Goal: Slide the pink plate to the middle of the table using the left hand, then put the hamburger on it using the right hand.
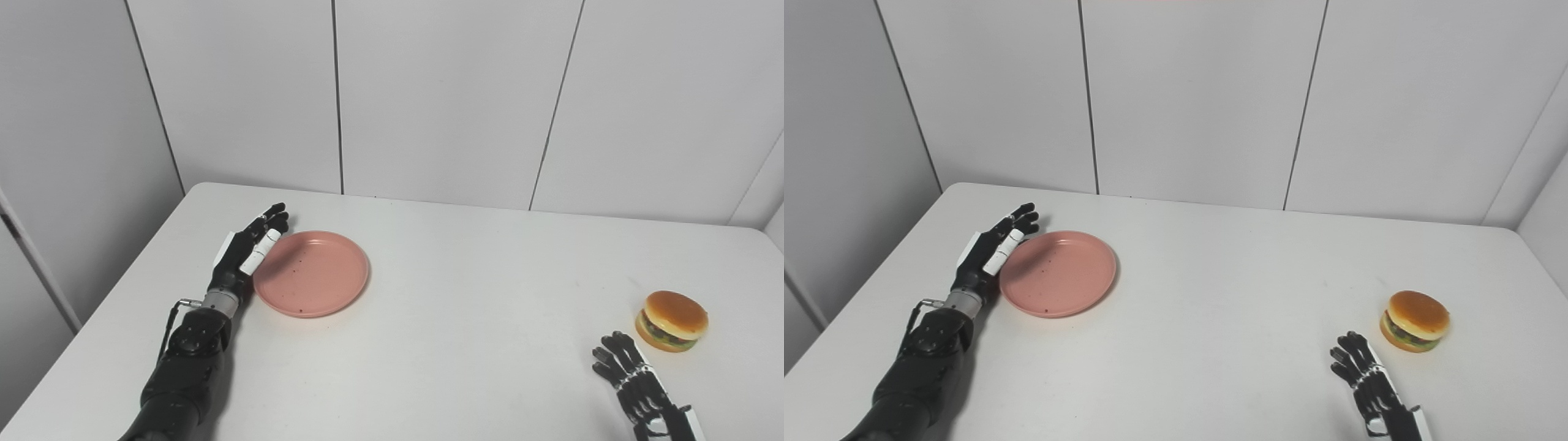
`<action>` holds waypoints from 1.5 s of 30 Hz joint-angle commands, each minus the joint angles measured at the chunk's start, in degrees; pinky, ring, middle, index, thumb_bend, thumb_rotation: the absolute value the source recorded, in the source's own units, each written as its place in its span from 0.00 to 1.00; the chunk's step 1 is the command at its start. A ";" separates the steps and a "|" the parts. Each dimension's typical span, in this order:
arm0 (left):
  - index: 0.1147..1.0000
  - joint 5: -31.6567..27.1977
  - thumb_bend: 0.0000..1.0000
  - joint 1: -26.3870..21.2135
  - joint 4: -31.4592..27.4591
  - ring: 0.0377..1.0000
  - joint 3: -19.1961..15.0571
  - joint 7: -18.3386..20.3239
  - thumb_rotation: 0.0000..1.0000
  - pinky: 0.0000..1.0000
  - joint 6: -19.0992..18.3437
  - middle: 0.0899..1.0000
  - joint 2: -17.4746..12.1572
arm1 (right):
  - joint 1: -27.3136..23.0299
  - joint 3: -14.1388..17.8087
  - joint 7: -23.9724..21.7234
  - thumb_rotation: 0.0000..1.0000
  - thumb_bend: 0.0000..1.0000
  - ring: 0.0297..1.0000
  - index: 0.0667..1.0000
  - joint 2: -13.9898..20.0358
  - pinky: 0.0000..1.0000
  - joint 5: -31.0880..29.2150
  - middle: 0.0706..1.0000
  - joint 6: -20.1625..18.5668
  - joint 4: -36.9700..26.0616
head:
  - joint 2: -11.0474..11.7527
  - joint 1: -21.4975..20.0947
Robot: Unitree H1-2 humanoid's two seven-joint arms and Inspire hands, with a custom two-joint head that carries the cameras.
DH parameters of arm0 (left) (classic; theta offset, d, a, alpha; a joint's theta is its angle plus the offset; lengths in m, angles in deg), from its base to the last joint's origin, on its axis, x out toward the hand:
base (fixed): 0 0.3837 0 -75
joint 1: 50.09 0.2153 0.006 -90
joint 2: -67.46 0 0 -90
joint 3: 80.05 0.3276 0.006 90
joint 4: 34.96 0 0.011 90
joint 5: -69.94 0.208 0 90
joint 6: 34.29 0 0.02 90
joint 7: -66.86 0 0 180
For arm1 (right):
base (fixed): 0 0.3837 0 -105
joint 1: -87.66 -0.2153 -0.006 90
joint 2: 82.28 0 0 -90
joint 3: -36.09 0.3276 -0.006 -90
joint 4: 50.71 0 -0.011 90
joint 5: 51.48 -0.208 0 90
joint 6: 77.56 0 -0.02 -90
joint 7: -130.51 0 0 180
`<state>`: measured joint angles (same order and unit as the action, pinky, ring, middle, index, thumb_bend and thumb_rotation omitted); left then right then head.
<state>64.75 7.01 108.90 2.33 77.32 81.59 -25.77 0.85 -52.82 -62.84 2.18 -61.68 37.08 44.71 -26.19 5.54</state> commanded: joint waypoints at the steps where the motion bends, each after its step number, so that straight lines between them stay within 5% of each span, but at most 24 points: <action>1: 0.84 -0.20 0.89 1.48 -0.35 0.89 0.59 1.46 0.79 0.82 1.01 0.89 1.67 | 0.69 -0.77 0.75 0.97 0.92 0.88 0.91 -0.71 0.87 1.08 0.90 -5.99 3.75 | -0.23 -0.26; 18: 0.85 2.46 0.85 4.41 -7.95 0.90 5.17 1.01 0.82 0.83 -0.55 0.91 5.33 | 1.05 -2.17 1.95 0.96 0.92 0.88 0.90 -1.48 0.86 1.18 0.90 -6.99 2.22 | -1.09 -2.49; 45: 0.74 12.35 0.88 12.51 -26.13 0.83 8.96 -10.44 0.82 0.73 -10.93 0.82 14.25 | 2.16 -5.72 5.96 0.99 0.91 0.89 0.93 -4.51 0.88 6.53 0.92 -12.65 -4.46 | -2.86 -13.42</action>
<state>76.85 17.66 82.36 10.86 68.14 70.94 -13.09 2.05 -57.02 -56.34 -0.99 -55.87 28.34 38.78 -29.00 -7.12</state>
